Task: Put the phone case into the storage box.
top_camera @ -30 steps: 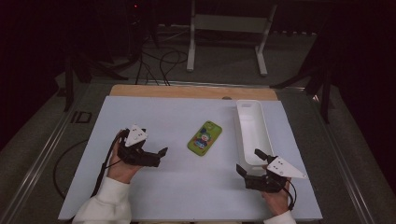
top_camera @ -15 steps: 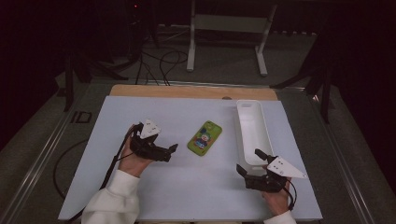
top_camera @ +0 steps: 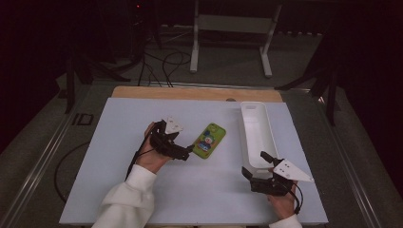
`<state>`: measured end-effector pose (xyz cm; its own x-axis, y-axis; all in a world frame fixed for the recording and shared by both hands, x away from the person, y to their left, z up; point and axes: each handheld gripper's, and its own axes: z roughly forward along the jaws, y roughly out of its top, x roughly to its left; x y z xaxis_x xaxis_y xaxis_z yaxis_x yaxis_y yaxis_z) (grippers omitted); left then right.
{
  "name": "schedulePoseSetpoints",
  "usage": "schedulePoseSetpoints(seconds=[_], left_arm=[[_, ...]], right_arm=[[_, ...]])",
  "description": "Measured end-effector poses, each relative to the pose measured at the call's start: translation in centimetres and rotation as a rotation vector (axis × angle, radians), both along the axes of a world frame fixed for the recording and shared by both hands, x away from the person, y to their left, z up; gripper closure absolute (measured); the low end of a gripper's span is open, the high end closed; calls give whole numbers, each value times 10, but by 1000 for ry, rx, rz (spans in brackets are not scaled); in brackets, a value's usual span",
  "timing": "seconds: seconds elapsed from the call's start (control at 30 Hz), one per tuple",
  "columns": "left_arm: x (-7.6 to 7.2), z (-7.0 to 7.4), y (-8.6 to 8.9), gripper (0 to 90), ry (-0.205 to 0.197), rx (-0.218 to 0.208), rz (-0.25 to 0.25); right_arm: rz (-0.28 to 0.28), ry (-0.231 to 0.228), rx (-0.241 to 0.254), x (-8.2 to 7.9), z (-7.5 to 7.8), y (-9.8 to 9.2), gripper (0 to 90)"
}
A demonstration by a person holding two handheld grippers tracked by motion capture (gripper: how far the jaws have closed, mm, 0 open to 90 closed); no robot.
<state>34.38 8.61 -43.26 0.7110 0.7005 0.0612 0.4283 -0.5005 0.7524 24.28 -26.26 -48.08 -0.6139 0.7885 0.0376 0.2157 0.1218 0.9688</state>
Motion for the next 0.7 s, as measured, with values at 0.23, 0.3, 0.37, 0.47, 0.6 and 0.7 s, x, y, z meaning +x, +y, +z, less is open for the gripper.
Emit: schedulePoseSetpoints(seconds=[0.23,0.3,0.37,0.47,0.6,0.7], left_arm=[[10,-5,-11,0,37,29,2],[13,-6,-14,0,46,34,7],[16,-7,-16,0,52,41,11],[19,-8,-19,0,58,50,10],[22,-10,-23,0,68,61,12],[24,-12,-24,0,81,69,15]], right_arm=[[-2,0,2,0,0,0,85],[-4,-2,1,1,0,0,85],[-5,-1,0,1,0,0,85],[-4,3,0,1,0,1,84],[-3,3,-1,1,0,1,84],[-5,3,1,1,0,1,84]])
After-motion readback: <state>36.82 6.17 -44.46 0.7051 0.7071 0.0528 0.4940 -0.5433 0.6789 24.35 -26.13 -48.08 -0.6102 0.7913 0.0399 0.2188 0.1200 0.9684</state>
